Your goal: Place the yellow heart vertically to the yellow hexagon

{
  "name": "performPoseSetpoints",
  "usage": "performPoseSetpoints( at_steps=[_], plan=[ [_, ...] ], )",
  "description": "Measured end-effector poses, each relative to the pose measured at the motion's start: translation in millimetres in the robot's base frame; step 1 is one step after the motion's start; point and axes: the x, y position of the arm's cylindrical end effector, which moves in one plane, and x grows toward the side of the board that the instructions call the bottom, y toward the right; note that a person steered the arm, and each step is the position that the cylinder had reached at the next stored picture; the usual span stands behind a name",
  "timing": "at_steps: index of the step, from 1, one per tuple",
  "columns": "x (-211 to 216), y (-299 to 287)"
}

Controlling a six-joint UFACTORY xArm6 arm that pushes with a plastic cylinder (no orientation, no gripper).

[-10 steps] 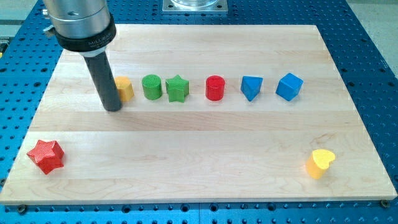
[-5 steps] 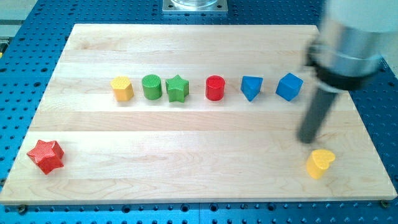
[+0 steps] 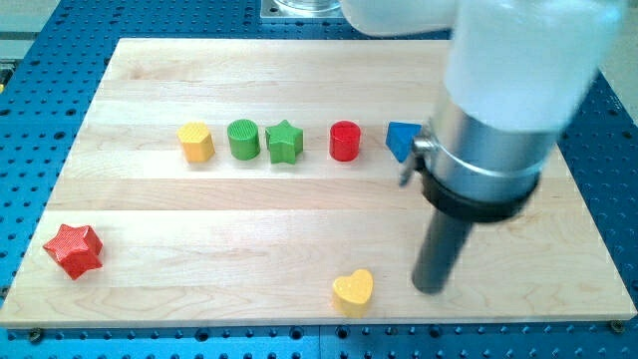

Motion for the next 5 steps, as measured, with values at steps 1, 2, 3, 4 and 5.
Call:
performPoseSetpoints(
  at_steps=[1,2,3,4,5],
  plan=[
    [13,-12],
    [13,-35],
    [9,-98],
    [4,-149],
    [-17,-192]
  ],
)
